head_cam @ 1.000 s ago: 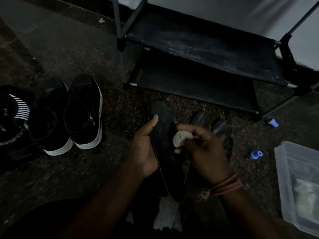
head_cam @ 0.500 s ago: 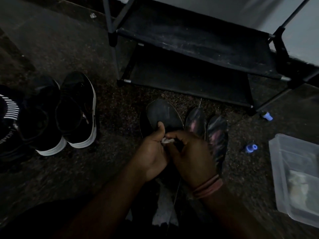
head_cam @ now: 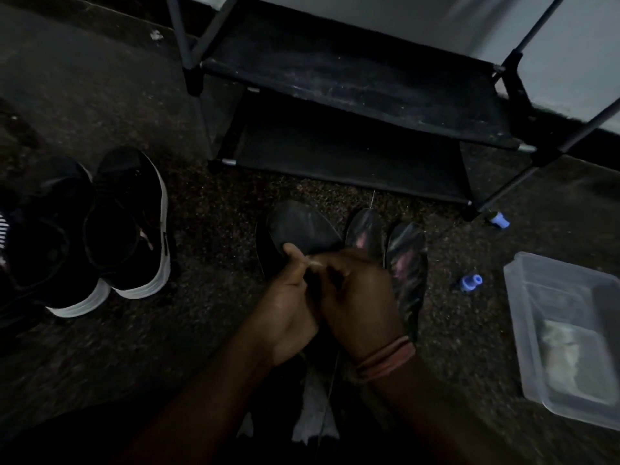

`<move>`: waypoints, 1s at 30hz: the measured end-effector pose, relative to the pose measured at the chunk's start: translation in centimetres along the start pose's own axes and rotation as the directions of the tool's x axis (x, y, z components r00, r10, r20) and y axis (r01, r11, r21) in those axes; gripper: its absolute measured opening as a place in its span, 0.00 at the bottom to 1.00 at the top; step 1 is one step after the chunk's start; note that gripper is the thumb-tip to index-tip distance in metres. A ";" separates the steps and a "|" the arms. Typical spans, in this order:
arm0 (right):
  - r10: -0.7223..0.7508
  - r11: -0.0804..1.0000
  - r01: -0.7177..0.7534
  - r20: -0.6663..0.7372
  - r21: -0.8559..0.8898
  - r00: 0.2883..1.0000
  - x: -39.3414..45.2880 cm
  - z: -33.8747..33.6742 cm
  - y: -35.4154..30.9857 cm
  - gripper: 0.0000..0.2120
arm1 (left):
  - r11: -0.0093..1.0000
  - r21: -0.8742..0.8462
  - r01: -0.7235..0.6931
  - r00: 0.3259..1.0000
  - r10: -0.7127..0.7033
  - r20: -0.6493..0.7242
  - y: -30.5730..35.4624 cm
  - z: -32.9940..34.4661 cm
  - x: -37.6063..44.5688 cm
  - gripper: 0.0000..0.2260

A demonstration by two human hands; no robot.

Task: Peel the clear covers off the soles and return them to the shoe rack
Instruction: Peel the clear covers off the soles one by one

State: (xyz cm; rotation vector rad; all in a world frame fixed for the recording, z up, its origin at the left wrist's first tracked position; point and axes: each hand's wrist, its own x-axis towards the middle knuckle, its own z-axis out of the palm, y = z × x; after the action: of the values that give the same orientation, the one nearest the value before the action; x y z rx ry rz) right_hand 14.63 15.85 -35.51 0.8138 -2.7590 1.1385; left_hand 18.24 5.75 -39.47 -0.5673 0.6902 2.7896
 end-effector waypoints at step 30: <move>0.005 0.988 0.025 0.193 -0.150 0.981 -0.5 1.8 -0.3 0.08 | 0.997 -0.015 0.074 0.997 -0.075 -0.029 1.3 -0.8 0.1 0.34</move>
State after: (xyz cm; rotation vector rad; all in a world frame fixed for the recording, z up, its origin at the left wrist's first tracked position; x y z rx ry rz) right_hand 15.51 14.66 -36.75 0.9654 -2.9474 0.8759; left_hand 18.02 4.22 -39.64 -0.6252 0.6418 2.7243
